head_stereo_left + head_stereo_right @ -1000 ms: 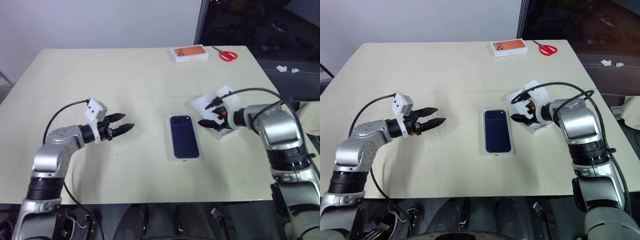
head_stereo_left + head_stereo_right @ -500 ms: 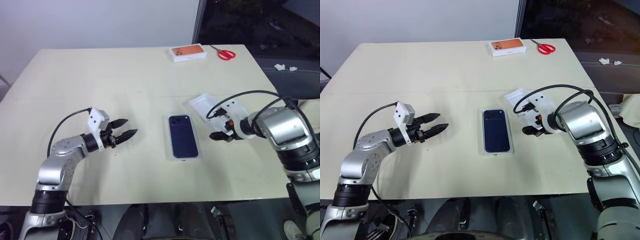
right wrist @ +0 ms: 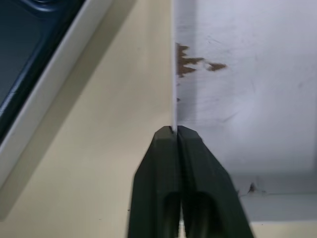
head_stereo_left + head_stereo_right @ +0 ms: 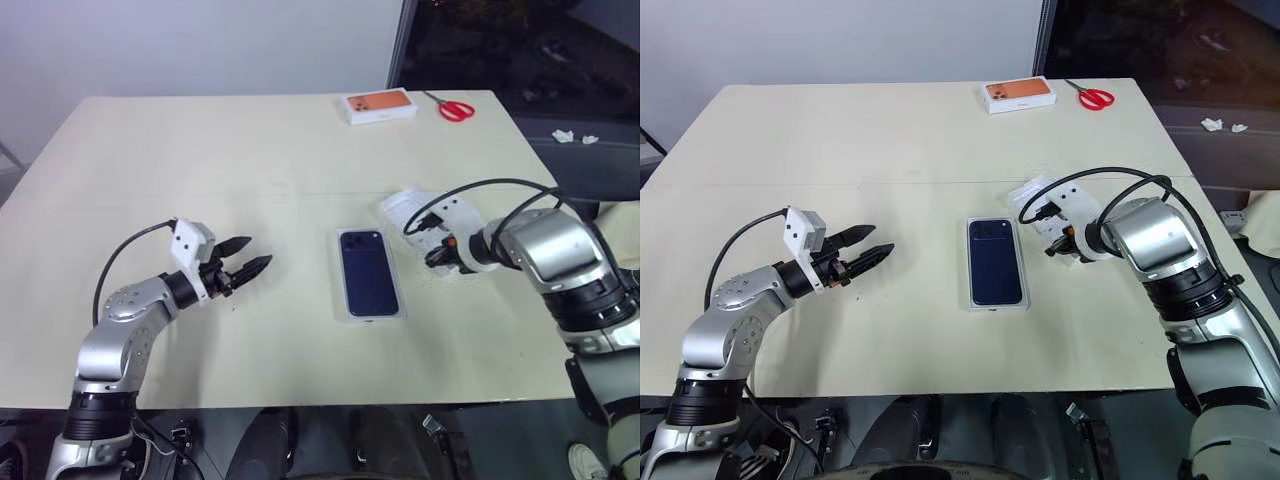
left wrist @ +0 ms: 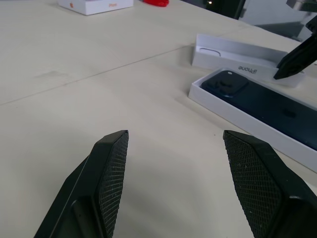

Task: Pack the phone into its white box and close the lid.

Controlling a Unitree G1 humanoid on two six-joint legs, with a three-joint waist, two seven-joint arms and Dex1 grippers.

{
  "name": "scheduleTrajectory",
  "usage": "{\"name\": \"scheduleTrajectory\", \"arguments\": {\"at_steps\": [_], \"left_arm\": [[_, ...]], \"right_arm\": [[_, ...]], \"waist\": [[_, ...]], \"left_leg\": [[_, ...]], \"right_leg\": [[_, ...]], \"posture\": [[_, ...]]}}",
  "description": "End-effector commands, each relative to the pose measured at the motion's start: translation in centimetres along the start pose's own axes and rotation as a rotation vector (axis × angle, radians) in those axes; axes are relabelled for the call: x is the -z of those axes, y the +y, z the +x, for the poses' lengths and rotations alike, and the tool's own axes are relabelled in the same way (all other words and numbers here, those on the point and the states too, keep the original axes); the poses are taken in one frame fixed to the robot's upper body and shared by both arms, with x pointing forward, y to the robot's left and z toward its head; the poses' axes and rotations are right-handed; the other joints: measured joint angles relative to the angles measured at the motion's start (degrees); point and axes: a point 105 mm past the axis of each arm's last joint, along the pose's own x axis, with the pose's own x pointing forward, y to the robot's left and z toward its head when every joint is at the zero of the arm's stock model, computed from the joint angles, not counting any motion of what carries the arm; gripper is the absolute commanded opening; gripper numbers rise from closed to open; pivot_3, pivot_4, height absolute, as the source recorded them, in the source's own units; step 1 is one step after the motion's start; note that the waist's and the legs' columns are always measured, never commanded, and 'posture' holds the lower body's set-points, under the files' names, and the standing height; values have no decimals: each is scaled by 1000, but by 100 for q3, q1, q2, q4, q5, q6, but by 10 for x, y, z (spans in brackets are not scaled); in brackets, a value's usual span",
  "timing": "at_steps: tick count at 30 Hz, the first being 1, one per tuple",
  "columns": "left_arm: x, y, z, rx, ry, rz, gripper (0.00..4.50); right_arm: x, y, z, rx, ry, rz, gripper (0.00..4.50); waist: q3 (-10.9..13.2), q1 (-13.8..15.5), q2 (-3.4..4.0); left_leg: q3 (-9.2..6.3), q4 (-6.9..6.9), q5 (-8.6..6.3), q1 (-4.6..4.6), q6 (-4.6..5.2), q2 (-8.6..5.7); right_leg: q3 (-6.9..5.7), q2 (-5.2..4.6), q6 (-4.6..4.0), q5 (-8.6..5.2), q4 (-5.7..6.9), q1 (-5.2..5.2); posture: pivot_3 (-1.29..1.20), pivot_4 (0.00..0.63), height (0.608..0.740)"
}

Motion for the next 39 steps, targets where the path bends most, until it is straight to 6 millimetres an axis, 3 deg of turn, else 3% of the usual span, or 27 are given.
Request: {"name": "scheduleTrajectory", "arguments": {"at_steps": [1, 4, 8, 10, 13, 17, 19, 22, 25, 28, 35, 39], "left_arm": [[-11, 0, -2, -3, -29, 27, 3225], [-11, 2, -3, -11, -30, 27, 3225], [-14, 7, -6, -26, -32, 33, 3225], [-15, 11, -8, -38, -29, 39, 3225], [-18, 17, -10, -46, -28, 43, 3225], [-27, 21, -11, -49, -45, 38, 3225], [-32, 21, -12, -48, -59, 25, 3225], [-40, 24, -15, -57, -97, 11, 3225], [-43, 28, -16, -69, -127, -19, 3225], [-43, 28, -14, -76, -160, -52, 3225], [-40, 14, -7, -43, -174, -86, 3225], [-27, 2, 2, -19, -155, -88, 3225]], "right_arm": [[-15, -1, -6, 7, -53, -5, 55], [-21, -3, -7, 9, -70, 21, 55], [-58, 1, -18, -94, -216, 146, 55], [-72, 15, -25, -181, -272, 160, 55], [-99, 45, -43, -448, -378, 294, 55], [-136, 59, -68, -867, -543, 544, 55], [-132, 63, -63, -969, -517, 626, 55], [-105, 102, -53, -1129, -486, 607, 55], [-90, 126, -58, -1250, -482, 615, 55], [-83, 144, -61, -1277, -497, 688, 55], [-86, 167, -57, -1276, -546, 813, 55], [-56, 174, -34, -1163, -467, 926, 55]], "waist": [[0, -1, 0], [0, -11, 0], [2, -36, 3], [2, -26, 3], [2, -13, 3], [3, -9, 4], [-1, 28, -1], [-9, 16, -15], [6, -49, 9], [13, -98, 18], [10, -188, 14], [9, -153, 12]], "left_leg": [[0, 0, 0, 0, 0, 0], [0, -2, 0, 0, 0, 0], [3, -1, 0, 0, 0, 0], [5, -3, 0, 1, 0, 1], [4, -8, 0, 1, 0, 3], [7, -2, 0, 0, 0, 3], [3, -2, 0, 1, 0, 2], [3, -6, -5, 1, 8, 2], [15, -5, -9, -11, 18, 2], [43, 29, -7, -60, 21, 1], [38, 13, 2, -13, 21, 13], [38, 13, 1, -14, 22, 11]], "right_leg": [[0, 0, 0, 0, 0, 0], [0, 1, 0, 0, 1, -1], [3, 3, 1, 1, 3, -3], [6, 5, 1, 0, 5, -6], [5, 8, 0, 0, 5, -8], [9, 7, -3, 3, 9, -8], [4, 7, -7, 5, 6, -3], [2, 2, -7, 5, -7, 4], [11, 1, -7, 5, -12, -7], [37, -1, -4, 6, 44, -73], [32, 21, 0, 3, 52, -38], [33, 17, 0, 2, 43, -32]], "posture": [[0, 150, 740], [0, 150, 740], [0, 150, 740], [0, 150, 740], [0, 150, 740], [0, 150, 740], [0, 150, 740], [0, 150, 740], [0, 150, 740], [0, 150, 740], [0, 150, 740], [0, 150, 740]]}}
